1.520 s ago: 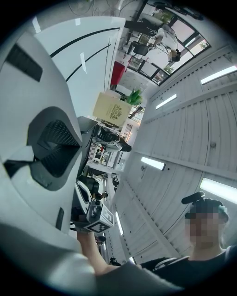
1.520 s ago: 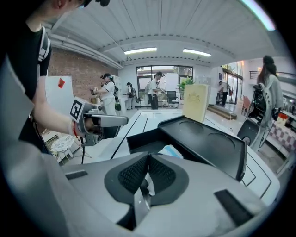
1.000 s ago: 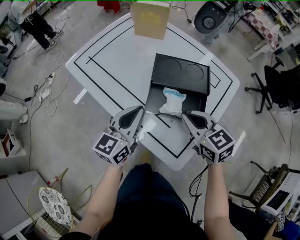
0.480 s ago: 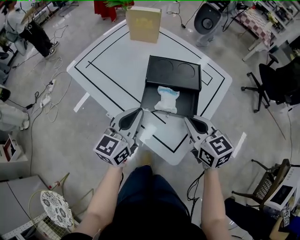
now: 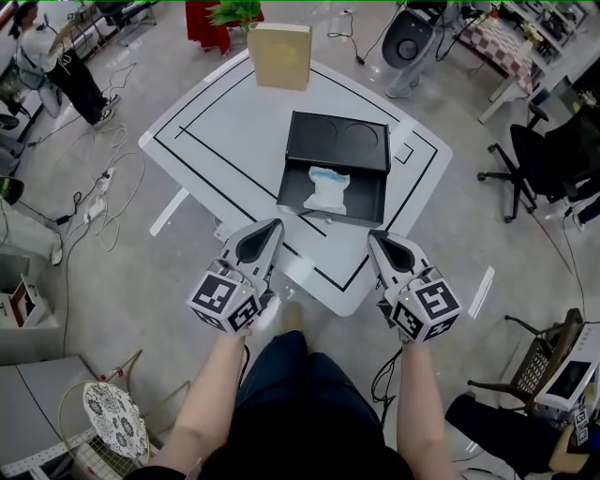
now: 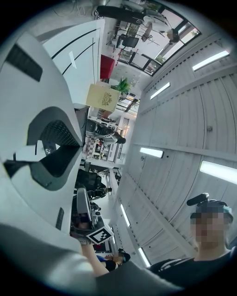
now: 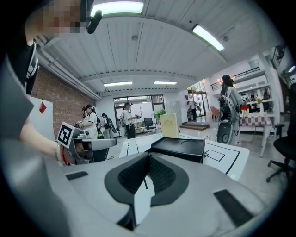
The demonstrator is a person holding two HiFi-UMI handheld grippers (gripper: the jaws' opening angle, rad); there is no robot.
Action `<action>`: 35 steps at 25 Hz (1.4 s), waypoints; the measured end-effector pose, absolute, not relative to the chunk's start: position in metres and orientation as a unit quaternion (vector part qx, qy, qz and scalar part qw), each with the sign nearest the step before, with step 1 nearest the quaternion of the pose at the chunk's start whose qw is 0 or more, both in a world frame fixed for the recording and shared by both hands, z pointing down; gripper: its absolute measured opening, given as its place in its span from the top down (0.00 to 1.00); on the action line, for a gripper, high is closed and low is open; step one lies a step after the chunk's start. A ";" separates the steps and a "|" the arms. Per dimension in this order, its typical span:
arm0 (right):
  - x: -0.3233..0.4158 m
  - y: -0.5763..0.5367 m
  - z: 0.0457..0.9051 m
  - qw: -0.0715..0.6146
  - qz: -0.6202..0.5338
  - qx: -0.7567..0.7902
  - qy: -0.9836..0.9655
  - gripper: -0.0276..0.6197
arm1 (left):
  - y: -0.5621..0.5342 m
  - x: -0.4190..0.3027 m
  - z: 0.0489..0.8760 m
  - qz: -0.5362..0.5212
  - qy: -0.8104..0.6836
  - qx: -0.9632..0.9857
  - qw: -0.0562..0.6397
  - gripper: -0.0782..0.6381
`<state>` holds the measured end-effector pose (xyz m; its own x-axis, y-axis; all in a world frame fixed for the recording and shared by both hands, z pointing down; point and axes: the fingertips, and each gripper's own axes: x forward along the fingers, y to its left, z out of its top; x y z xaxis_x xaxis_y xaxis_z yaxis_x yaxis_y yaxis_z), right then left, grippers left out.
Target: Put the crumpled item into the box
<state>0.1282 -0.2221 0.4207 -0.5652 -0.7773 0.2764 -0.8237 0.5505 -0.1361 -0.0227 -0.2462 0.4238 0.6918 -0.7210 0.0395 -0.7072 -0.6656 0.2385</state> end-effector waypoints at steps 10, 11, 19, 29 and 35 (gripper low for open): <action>0.138 -0.181 0.398 0.054 0.113 0.481 -0.868 0.95 | -0.210 -0.028 0.405 -0.038 -0.401 0.910 0.101 0.89; 0.138 -0.178 0.396 0.052 0.111 0.482 -0.867 0.95 | -0.207 -0.029 0.403 -0.039 -0.402 0.909 0.100 0.89; 0.143 -0.150 0.385 0.036 0.104 0.488 -0.866 0.95 | -0.179 -0.031 0.392 -0.042 -0.408 0.908 0.089 0.89; 0.151 -0.127 0.374 0.024 0.096 0.493 -0.864 0.95 | -0.152 -0.029 0.380 -0.041 -0.417 0.905 0.078 0.89; 0.156 -0.121 0.370 0.015 0.093 0.497 -0.862 0.95 | -0.144 -0.030 0.374 -0.039 -0.422 0.903 0.071 0.89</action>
